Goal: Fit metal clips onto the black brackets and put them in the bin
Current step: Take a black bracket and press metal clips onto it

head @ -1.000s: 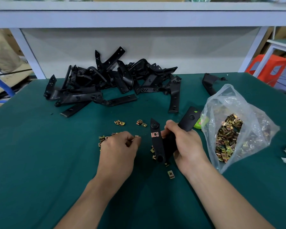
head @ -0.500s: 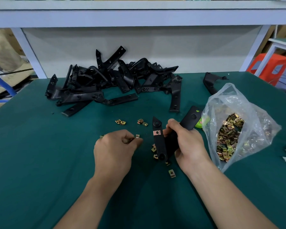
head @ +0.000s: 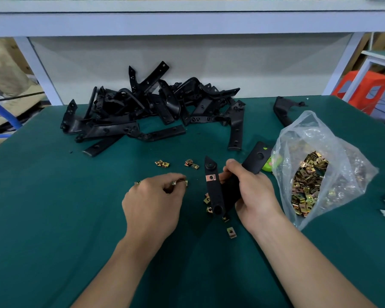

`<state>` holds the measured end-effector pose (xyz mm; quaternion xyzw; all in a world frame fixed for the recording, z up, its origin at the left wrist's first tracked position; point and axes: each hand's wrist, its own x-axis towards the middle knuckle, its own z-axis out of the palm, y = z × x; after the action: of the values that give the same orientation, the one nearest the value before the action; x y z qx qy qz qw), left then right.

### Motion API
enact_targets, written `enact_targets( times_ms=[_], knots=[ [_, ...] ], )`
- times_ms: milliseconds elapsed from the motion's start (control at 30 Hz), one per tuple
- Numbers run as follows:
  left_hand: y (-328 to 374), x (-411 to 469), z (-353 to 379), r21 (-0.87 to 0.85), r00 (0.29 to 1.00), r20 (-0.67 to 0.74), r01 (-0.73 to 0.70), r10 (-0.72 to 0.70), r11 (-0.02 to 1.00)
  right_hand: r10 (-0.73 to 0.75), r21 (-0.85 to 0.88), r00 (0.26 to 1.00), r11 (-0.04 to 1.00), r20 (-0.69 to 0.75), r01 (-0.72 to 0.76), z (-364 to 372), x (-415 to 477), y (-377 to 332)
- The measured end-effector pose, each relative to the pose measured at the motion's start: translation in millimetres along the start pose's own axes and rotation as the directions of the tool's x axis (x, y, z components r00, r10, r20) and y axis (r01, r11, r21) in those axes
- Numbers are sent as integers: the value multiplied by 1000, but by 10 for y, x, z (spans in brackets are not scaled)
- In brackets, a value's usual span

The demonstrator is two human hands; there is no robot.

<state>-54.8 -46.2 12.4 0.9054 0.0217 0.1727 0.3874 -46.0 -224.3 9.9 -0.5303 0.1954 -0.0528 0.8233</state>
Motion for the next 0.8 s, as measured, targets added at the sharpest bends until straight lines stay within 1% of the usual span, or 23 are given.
enact_targets(
  times_ms=[67,133,200,267,333,400,433,467,600,700,800],
  knots=[
    [-16,9,11,-74,1000,26,-3,5,997,0,-3,1000,1000,3,0,-3,-1,2],
    [-16,27,16,-222,997,83,17,2,975,0,-9,1000,1000,1,0,-3,6,4],
    [-10,43,6,-389,984,171,106,-42,915,-6,-11,1000,1000,1,6,-2,13,8],
    [-10,46,-10,-537,946,314,249,-82,806,-19,-16,1000,1000,6,19,-5,18,15],
    [-9,38,-21,-635,883,465,386,-67,670,-24,-11,1000,1000,16,25,-2,15,19],
    [-12,35,-26,-700,833,554,475,-15,533,-29,11,999,1000,35,28,13,3,17],
    [-15,39,-33,-712,815,579,503,4,491,-31,24,999,999,44,30,19,-4,16],
    [-16,41,-41,-709,800,599,520,18,477,-32,35,998,999,48,31,23,-9,16],
    [-33,58,-78,-663,760,649,540,39,520,-26,62,999,998,44,23,21,-17,6],
    [-49,63,-88,-657,755,654,540,42,527,-14,66,999,998,48,11,31,-28,3],
    [-22,43,-92,-672,770,636,526,44,521,-2,65,999,998,43,-1,45,-36,15]
  ],
)
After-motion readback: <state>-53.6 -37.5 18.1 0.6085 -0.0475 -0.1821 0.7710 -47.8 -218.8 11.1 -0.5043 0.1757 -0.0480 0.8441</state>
